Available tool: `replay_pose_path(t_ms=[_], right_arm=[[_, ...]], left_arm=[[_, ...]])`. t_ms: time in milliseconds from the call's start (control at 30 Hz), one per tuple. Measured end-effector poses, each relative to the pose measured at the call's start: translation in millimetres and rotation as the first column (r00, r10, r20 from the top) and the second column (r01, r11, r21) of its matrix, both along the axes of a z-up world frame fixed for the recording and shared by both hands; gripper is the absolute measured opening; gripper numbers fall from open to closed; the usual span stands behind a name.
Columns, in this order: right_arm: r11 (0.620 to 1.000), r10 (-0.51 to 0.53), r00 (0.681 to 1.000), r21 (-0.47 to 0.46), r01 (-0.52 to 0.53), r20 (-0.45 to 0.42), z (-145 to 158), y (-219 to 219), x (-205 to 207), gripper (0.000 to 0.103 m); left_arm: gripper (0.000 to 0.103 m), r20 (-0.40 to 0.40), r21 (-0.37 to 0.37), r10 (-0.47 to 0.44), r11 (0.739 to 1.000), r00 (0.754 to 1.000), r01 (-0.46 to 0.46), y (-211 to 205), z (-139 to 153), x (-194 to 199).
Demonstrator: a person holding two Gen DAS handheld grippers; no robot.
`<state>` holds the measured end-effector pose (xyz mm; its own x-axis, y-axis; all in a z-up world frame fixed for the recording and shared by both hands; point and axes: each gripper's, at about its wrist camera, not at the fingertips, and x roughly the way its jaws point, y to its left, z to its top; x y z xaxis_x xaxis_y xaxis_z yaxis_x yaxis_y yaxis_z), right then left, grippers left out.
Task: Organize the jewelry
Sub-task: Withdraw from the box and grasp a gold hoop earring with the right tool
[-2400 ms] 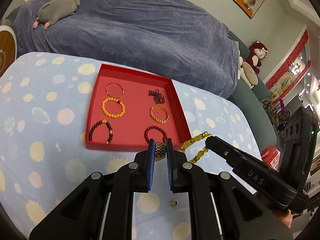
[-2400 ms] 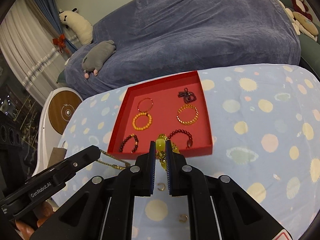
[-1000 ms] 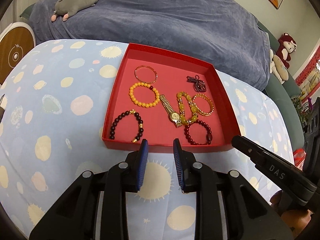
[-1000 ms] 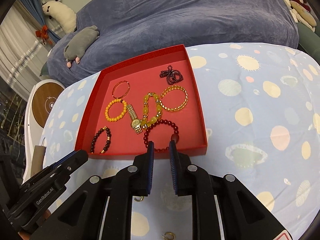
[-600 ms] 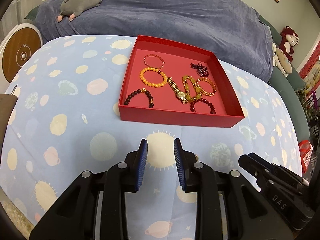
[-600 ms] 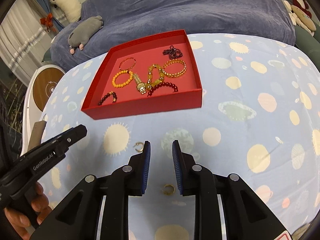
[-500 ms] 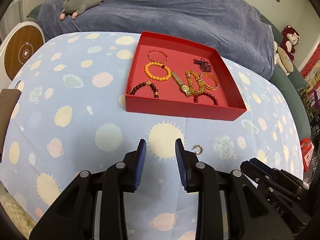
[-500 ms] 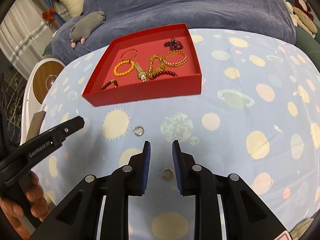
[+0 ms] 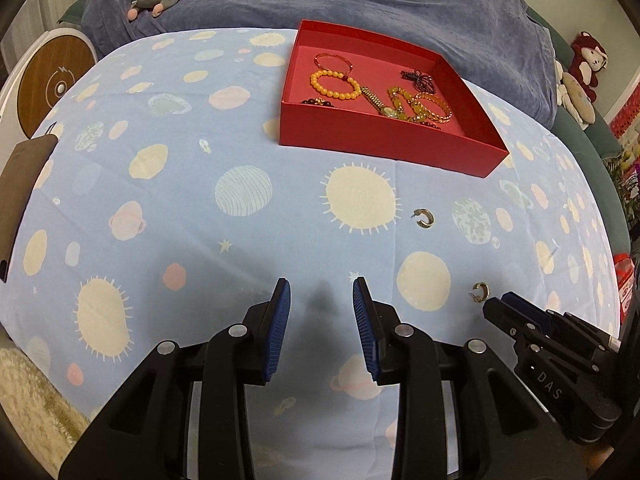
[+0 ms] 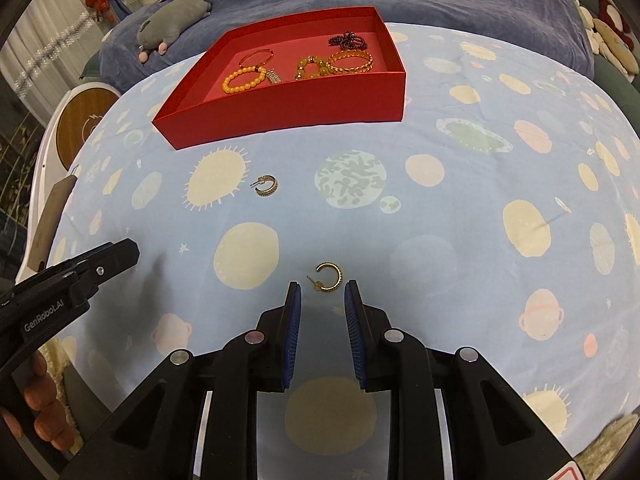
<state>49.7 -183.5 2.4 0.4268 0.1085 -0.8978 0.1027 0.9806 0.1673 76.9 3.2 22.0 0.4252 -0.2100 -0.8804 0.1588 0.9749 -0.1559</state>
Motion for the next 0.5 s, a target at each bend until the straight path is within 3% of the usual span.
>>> replay_pose_path(t_ms=[333, 500], right_arm=[[0.998, 0.019, 1.0, -0.059, -0.02, -0.009, -13, 6, 12, 0.027], [0.996, 0.028, 1.0, -0.083, -0.028, -0.004, -13, 5, 11, 0.017]], left_arm=[[0.033, -0.009, 0.008, -0.005, 1.0, 1.0, 0.005, -3, -4, -1], [0.034, -0.017, 0.005, -0.007, 1.0, 1.0, 0.007, -6, -6, 2]])
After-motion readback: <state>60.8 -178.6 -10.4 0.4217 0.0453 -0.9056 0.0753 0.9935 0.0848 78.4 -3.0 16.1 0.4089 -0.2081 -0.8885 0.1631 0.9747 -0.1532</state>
